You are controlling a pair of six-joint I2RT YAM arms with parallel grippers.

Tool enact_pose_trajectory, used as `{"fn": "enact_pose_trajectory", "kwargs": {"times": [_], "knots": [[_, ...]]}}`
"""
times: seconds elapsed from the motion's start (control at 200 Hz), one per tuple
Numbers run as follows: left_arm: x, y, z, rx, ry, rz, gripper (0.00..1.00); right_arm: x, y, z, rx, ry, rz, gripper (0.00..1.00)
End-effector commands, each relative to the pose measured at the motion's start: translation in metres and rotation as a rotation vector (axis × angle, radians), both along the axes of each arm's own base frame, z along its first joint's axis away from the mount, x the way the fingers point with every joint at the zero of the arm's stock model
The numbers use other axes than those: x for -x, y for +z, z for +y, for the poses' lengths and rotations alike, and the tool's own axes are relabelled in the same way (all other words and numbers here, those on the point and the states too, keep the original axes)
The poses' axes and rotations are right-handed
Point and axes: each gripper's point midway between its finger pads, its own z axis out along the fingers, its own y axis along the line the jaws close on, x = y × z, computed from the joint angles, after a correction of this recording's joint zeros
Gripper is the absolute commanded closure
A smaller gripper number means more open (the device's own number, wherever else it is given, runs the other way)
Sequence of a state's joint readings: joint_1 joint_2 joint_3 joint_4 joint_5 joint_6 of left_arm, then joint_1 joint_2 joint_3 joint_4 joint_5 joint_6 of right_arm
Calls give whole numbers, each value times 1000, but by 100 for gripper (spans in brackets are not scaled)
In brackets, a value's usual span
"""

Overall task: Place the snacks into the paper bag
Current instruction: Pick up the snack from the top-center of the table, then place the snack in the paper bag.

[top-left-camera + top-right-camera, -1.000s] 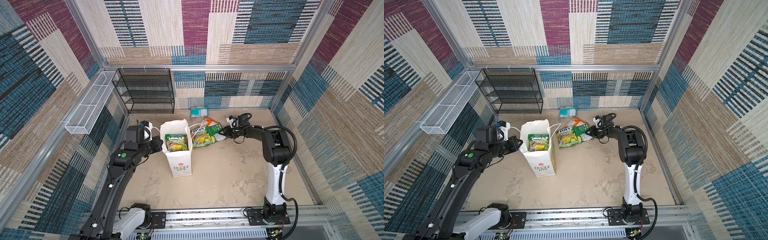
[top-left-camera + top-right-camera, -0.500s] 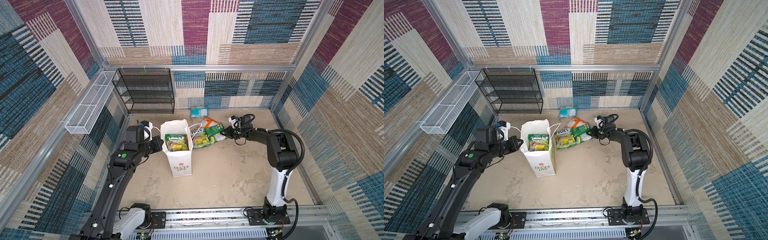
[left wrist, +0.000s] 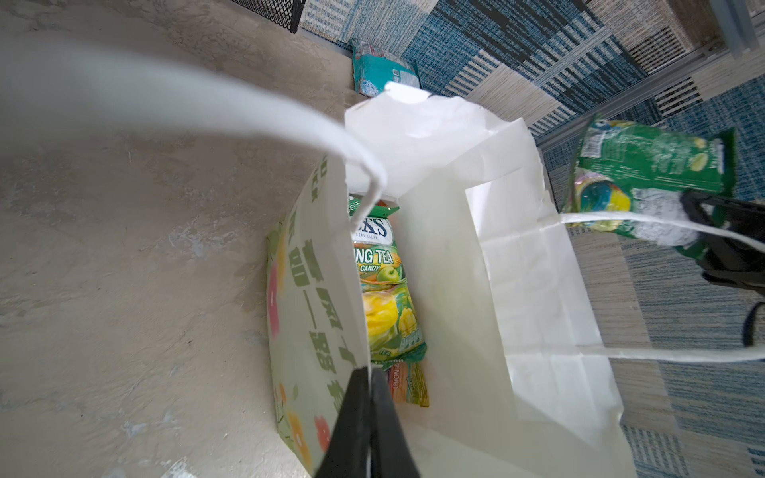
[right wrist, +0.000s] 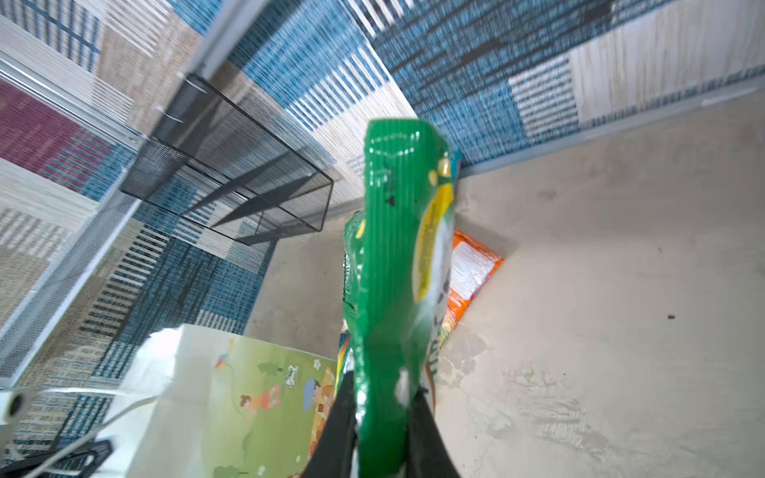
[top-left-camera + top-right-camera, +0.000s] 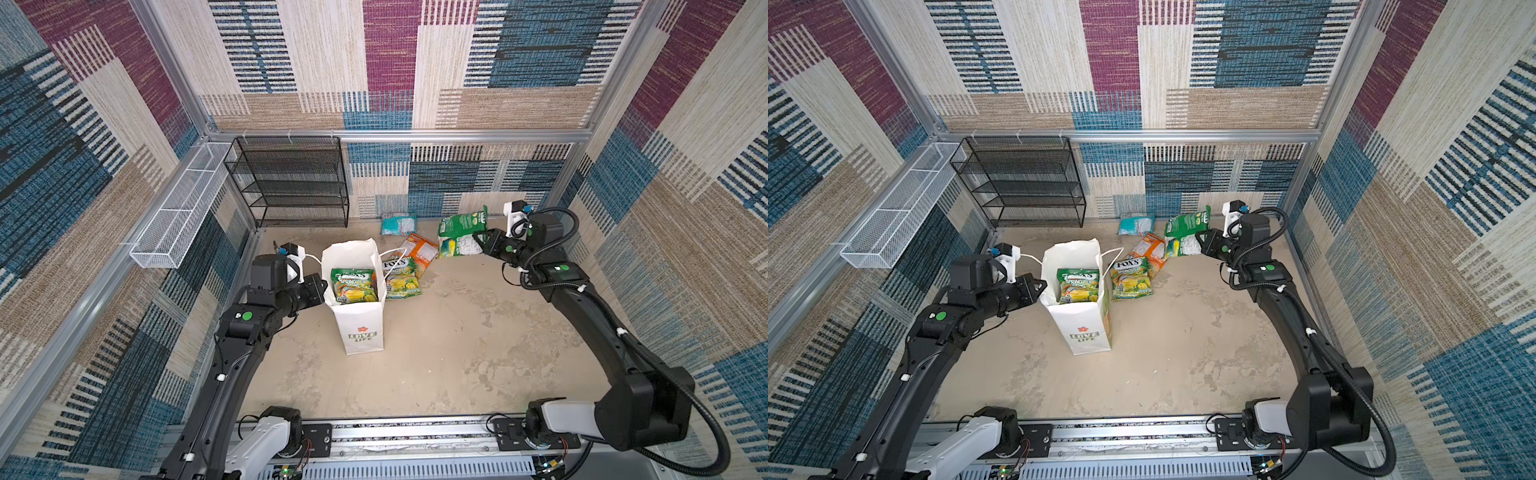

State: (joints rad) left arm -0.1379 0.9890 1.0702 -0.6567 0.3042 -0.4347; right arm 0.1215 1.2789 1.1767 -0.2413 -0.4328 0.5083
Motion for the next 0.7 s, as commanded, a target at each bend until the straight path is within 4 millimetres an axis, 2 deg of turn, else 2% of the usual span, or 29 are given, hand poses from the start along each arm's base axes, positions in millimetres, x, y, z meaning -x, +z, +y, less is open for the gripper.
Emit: {"fn": "enact_pose_trajectory", "kwargs": {"times": [0.0,0.17,0.28,0.381,0.441,0.456,0.496,0.696], "knots": [[-10,17,-4,16,-18,-84,100,17,42,-1,-26,-17,-71,100],[-9,17,-6,29,-28,-81,100,42,98,16,-47,20,-159,100],[-9,19,-5,24,-25,-88,100,59,132,44,-53,75,-213,100],[-8,20,-4,15,-23,-91,100,74,157,81,-86,166,-238,100],[-7,22,-4,15,-25,-103,100,81,159,107,-86,220,-227,100],[-7,23,-4,16,-24,-107,100,85,168,112,-95,235,-244,100],[-6,24,-5,17,-28,-111,100,90,170,127,-99,267,-245,100],[-7,24,-7,23,-37,-111,100,101,155,191,-65,358,-218,100]]}}
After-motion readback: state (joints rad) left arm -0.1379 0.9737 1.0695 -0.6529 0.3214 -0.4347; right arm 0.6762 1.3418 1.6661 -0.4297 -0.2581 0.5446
